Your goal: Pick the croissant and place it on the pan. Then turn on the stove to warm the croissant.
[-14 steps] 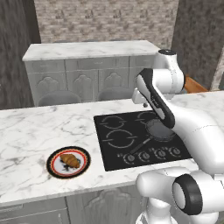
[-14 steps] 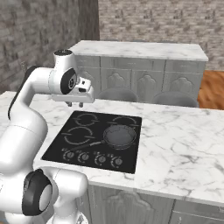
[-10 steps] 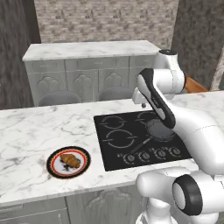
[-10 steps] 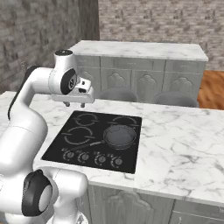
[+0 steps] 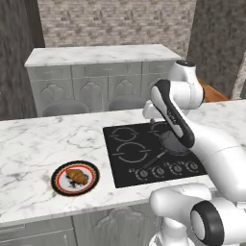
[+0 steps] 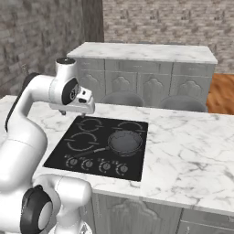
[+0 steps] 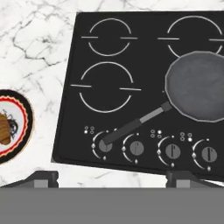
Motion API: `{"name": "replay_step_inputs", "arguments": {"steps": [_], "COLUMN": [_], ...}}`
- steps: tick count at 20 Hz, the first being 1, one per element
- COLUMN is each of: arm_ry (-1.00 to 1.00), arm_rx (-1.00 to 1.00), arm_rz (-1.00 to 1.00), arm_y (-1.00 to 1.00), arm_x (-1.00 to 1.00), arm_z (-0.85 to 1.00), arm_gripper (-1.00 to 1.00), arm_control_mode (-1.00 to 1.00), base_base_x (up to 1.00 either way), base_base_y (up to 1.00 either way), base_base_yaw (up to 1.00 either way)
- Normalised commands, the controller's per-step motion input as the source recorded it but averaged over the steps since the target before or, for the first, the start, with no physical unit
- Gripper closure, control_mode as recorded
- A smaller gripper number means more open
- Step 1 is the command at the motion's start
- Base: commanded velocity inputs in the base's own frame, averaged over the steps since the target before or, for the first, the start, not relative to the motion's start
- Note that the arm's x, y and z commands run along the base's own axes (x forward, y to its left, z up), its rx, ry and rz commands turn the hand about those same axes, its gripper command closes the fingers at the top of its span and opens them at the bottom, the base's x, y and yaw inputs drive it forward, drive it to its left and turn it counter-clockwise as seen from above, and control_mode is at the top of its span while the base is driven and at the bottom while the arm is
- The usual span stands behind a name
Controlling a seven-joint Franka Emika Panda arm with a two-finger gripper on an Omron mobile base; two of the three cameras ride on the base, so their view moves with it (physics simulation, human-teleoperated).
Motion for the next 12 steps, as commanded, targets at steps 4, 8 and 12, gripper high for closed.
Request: {"name": "replay_step_inputs", "arguments": {"steps": [4, 8, 12], "arm_ry": [-0.13, -0.25, -0.20], "arm_rx": [0.00, 0.04, 0.06], "arm_rz": [0.00, 0.00, 0.00], "arm_y": [0.34, 0.32, 0.32], "arm_x": [-0.23, -0.25, -0.21], "arm_z": [-0.21, -0.31, -0.33], "arm_gripper": [-1.00, -1.00, -1.00], "arm_control_mode": [-1.00, -1.00, -1.00], "base_base_x": [0.00, 0.00, 0.00], "base_base_y": [0.00, 0.00, 0.00], "base_base_yaw": [0.00, 0.00, 0.00]}}
